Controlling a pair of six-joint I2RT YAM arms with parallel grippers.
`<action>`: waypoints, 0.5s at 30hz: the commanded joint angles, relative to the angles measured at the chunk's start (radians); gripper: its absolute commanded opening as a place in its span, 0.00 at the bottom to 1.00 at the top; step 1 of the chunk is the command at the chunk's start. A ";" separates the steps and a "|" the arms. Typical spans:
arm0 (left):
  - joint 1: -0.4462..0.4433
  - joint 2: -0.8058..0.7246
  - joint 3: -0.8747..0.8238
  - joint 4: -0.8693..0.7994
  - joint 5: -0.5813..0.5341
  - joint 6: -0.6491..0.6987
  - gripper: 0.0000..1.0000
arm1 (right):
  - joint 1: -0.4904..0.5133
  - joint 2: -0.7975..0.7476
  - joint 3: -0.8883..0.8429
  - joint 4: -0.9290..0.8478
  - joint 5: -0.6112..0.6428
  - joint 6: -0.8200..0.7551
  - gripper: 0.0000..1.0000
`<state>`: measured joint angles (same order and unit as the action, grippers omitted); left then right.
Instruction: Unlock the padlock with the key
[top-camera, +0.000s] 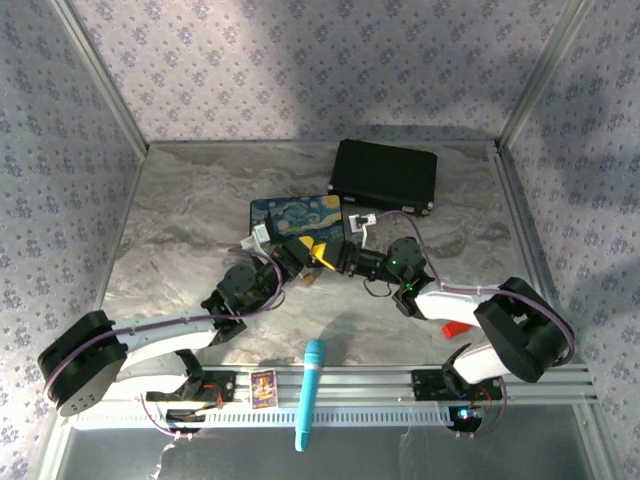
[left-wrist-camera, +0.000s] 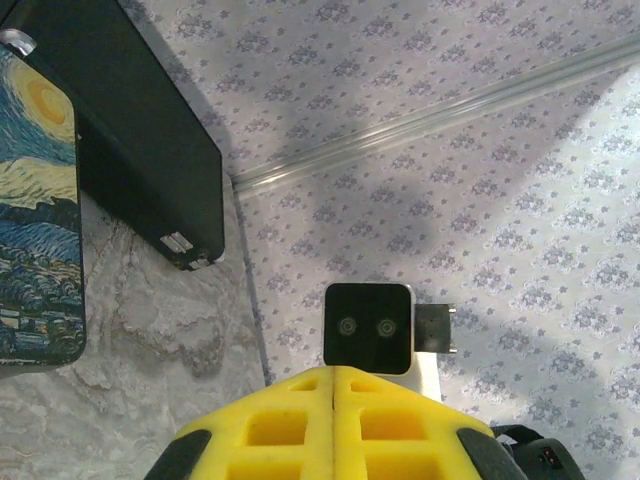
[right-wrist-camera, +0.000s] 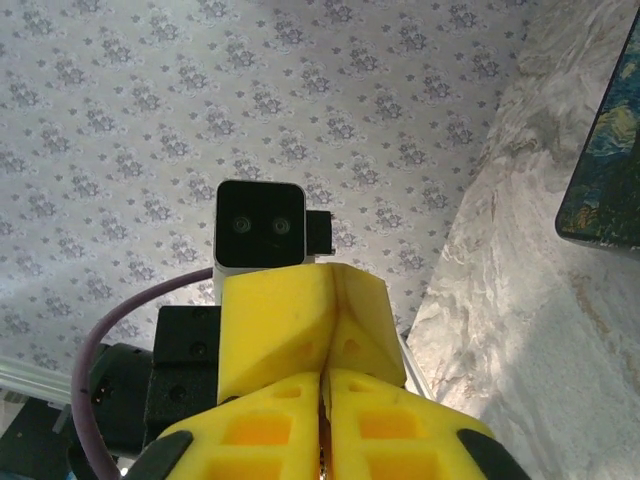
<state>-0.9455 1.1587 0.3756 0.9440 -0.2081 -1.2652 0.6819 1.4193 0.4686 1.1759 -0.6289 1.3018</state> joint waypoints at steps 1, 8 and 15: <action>-0.006 -0.007 -0.010 0.033 -0.034 0.004 0.00 | 0.002 0.002 0.009 0.059 -0.013 0.009 0.02; -0.006 0.002 -0.015 0.031 -0.037 -0.006 0.00 | 0.021 0.006 0.022 0.031 -0.040 0.007 0.26; -0.006 -0.002 -0.019 0.023 -0.047 -0.012 0.00 | 0.019 0.004 0.002 0.041 -0.029 0.008 0.18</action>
<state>-0.9493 1.1603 0.3687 0.9470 -0.2333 -1.2762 0.6983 1.4235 0.4683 1.1786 -0.6476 1.3136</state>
